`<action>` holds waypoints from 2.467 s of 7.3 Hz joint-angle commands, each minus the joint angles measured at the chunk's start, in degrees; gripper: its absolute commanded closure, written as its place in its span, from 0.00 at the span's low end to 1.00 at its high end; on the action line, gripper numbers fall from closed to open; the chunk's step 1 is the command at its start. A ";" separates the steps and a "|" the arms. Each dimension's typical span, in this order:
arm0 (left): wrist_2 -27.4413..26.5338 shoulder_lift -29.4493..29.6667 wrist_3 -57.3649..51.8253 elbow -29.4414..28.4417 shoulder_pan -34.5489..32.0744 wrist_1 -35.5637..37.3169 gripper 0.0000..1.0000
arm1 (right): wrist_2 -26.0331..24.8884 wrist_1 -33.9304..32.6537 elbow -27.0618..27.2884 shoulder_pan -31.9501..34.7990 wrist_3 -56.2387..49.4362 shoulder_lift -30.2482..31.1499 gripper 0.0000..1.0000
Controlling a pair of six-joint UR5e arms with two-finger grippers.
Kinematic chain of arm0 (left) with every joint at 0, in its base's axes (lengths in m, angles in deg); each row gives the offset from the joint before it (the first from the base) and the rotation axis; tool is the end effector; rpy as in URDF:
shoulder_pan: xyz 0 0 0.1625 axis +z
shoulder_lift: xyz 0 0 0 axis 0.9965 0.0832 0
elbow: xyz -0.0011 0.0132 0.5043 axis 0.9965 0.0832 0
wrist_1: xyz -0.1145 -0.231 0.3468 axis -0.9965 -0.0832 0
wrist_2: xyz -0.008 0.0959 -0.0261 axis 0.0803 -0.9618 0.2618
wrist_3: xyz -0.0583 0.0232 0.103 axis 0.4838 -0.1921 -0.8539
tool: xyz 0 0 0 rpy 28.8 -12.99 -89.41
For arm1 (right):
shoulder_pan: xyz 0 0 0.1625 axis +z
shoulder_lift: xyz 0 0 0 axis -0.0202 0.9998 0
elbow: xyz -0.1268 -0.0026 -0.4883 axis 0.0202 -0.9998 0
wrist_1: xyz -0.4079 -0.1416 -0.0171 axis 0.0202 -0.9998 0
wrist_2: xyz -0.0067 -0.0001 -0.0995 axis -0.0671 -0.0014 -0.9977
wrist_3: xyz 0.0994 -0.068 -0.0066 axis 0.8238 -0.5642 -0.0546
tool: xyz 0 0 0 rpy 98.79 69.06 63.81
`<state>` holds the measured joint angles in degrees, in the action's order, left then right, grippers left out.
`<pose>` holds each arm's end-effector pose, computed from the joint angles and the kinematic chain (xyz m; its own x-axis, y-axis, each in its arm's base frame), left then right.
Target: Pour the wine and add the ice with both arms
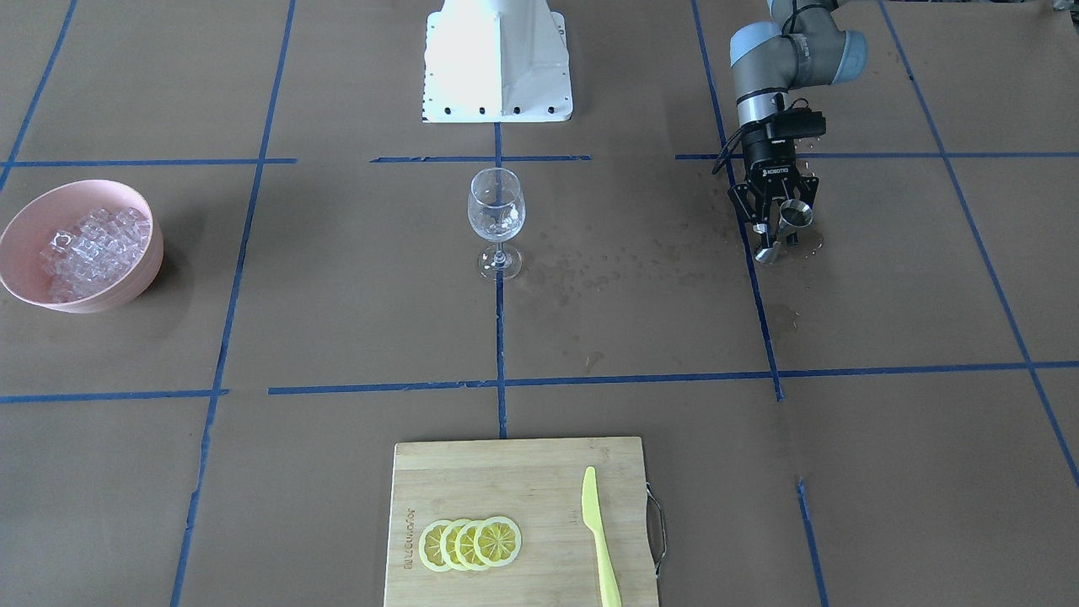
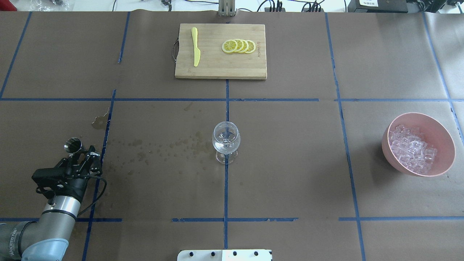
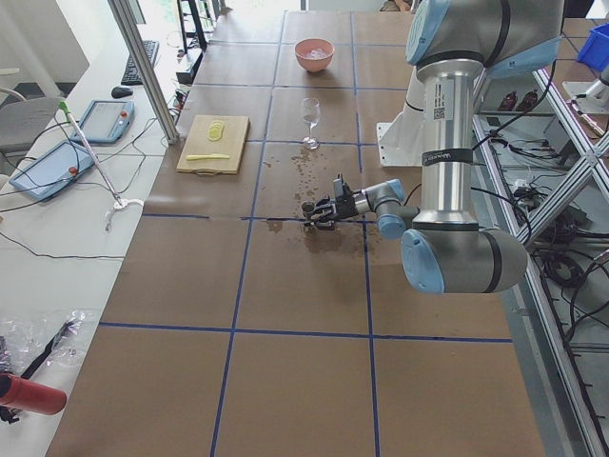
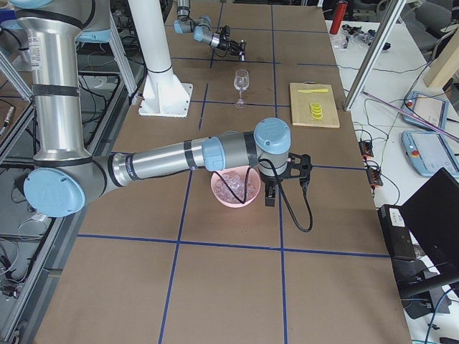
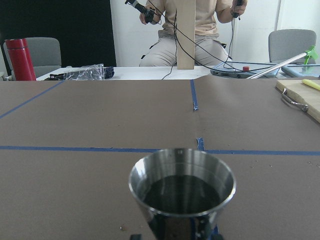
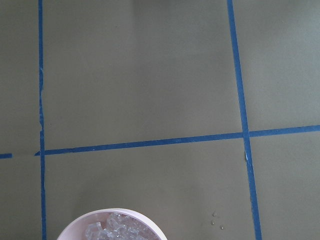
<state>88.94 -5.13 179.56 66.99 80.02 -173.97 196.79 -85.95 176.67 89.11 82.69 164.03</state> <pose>0.4388 -0.2821 0.6087 0.7084 -0.0972 -0.6991 0.6736 0.3890 0.6285 0.0404 -0.5229 0.6101 0.5885 0.0964 0.8027 -0.1696 0.9855 0.0060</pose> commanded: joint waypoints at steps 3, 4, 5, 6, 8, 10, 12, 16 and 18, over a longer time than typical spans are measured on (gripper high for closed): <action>0.00 -0.30 1.28 3.25 -0.85 -0.24 1.00 | 0.09 -0.01 0.00 -0.01 0.00 0.09 0.00; 0.00 -0.39 0.76 4.14 -1.64 -0.24 1.00 | 0.09 -0.01 -0.08 -0.01 0.00 0.09 0.00; 0.00 -0.39 0.49 4.93 -3.12 -0.24 1.00 | 0.09 0.08 -0.08 -0.01 0.00 0.09 0.00; 0.09 -0.30 -2.47 6.24 -4.88 -0.50 1.00 | 0.00 0.08 -0.26 -0.01 -0.08 0.18 0.00; 0.44 1.19 -16.65 8.80 -7.44 -7.30 1.00 | 0.18 0.08 -0.17 -0.97 -0.08 0.26 0.00; 0.61 1.28 -29.70 8.19 -9.46 -23.30 1.00 | 0.26 0.08 -0.08 -1.59 -0.08 0.18 0.00; 0.70 4.86 -38.14 8.10 -10.86 -23.44 1.00 | 0.09 -0.01 -0.26 -2.20 0.09 0.00 0.00; 3.68 13.22 -50.45 7.31 -12.72 -22.74 1.00 | -0.09 0.16 0.96 -3.52 0.88 -0.61 0.00; 6.59 17.26 -53.88 6.00 -12.63 -21.87 1.00 | -0.18 0.16 3.77 -5.01 5.34 -0.79 0.00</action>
<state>94.24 9.51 128.61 73.94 67.42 -196.42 196.70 -85.78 178.85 84.99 85.55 163.36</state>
